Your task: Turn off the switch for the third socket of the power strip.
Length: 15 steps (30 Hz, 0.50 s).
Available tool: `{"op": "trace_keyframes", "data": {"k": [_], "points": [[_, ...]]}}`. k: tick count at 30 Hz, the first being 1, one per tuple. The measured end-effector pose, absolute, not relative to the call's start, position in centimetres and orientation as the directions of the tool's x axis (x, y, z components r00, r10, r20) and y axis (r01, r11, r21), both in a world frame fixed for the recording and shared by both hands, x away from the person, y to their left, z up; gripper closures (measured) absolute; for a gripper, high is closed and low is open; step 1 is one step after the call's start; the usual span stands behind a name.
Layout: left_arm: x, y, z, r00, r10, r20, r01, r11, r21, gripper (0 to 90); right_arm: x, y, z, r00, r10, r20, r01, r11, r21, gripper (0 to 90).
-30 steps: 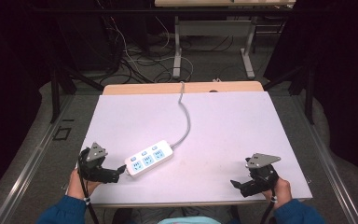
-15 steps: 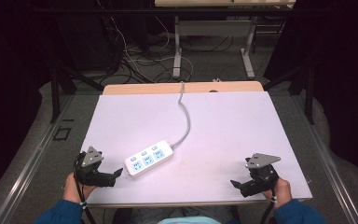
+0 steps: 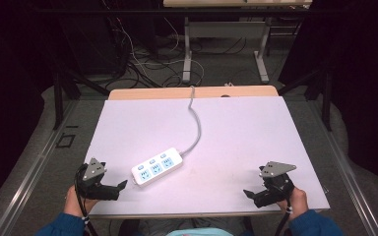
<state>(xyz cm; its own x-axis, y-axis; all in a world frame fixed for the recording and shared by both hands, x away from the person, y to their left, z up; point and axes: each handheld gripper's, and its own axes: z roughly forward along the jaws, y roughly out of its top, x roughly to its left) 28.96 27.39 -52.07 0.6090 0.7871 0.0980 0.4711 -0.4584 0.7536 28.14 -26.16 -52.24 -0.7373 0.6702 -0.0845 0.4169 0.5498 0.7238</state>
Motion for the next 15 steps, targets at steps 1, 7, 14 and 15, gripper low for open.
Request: {"op": "trace_keyframes", "data": {"k": [1, 7, 14, 15], "points": [[28.92, 27.42, -52.07, 0.608, 0.788, 0.095, 0.473, -0.456, 0.754, 0.1, 28.15, -26.15, -52.25, -0.736, 0.671, -0.086, 0.417, 0.550, 0.724, 2.8], [28.76, 27.53, -52.21, 0.613, 0.784, 0.101, 0.467, -0.462, 0.754, 0.1, 28.16, -26.11, -52.31, -0.735, 0.673, -0.085, 0.414, 0.544, 0.729, 2.8], [28.60, 27.45, -52.48, 0.612, 0.784, 0.104, 0.464, -0.462, 0.756, 0.1, 28.21, -26.15, -52.27, -0.739, 0.667, -0.090, 0.414, 0.556, 0.721, 2.8], [28.60, 27.45, -52.50, 0.612, 0.784, 0.104, 0.464, -0.462, 0.756, 0.1, 28.21, -26.14, -52.28, -0.739, 0.667, -0.091, 0.413, 0.555, 0.722, 2.8]]}}
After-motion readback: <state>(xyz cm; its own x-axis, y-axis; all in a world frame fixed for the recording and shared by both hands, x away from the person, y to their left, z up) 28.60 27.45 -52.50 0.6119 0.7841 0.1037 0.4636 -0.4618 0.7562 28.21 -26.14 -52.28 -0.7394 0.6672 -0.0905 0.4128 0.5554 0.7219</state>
